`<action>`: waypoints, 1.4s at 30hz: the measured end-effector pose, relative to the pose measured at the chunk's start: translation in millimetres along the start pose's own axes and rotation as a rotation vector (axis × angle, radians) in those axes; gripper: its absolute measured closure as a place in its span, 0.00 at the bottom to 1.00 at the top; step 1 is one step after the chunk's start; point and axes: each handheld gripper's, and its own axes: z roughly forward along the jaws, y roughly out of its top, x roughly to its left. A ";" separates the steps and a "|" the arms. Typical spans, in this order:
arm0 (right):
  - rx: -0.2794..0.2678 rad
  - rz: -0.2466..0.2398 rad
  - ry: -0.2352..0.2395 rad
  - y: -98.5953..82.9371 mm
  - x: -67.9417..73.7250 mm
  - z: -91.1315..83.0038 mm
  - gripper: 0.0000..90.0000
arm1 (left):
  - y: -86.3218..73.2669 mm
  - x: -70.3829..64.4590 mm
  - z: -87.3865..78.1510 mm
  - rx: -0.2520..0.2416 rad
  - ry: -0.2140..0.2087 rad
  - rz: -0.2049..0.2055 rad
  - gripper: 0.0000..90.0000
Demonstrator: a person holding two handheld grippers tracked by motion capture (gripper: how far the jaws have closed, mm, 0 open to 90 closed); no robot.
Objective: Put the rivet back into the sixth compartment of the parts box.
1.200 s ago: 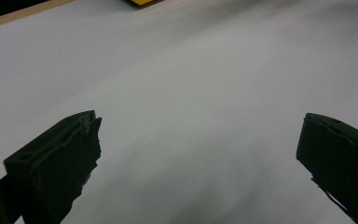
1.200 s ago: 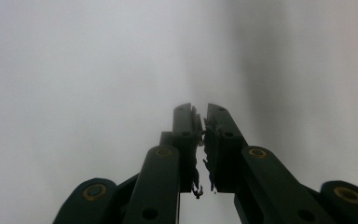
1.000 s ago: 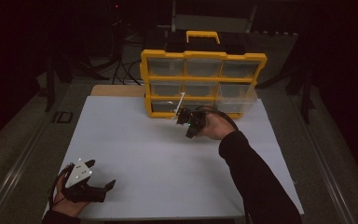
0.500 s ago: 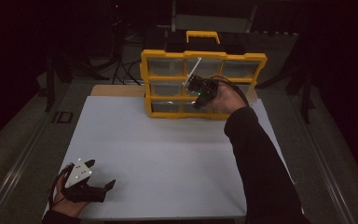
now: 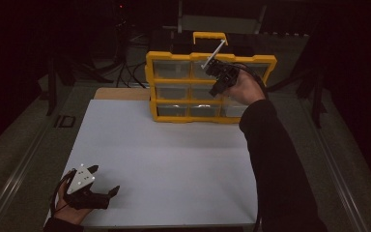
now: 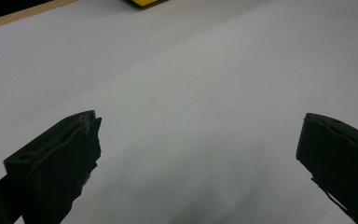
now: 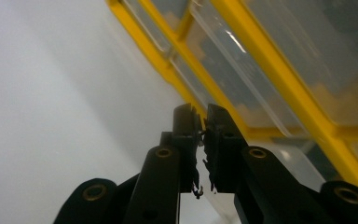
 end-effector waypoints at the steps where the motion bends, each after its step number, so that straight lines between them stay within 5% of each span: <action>1: 0.002 0.009 -0.007 -0.8 -1.6 -1.9 0.92 | -0.1 0.0 0.0 0.000 0.000 0.001 0.00; 19: 0.054 0.122 -0.081 -27.7 -35.7 -24.2 0.92 | 0.5 0.3 -0.3 -0.006 0.004 0.002 0.00; 33: 0.052 0.160 -0.091 -36.3 -42.0 -28.7 0.91 | 0.4 0.4 -1.0 -0.009 0.007 -0.001 0.00; 35: 0.026 0.167 -0.062 -38.0 -43.4 -29.5 0.74 | 0.4 0.4 -1.0 -0.009 0.006 0.000 0.00; 36: 0.007 0.169 -0.026 -39.1 -43.5 -29.9 0.54 | 0.4 0.3 -0.8 -0.009 0.006 0.001 0.00; 38: 0.001 0.154 -0.084 -39.1 -40.6 -29.3 0.27 | 0.5 0.2 -0.5 -0.008 0.005 0.001 0.00; 42: -0.013 0.136 -0.122 -38.1 -37.3 -27.6 0.15 | 0.6 -0.1 -0.7 -0.010 0.004 0.000 0.00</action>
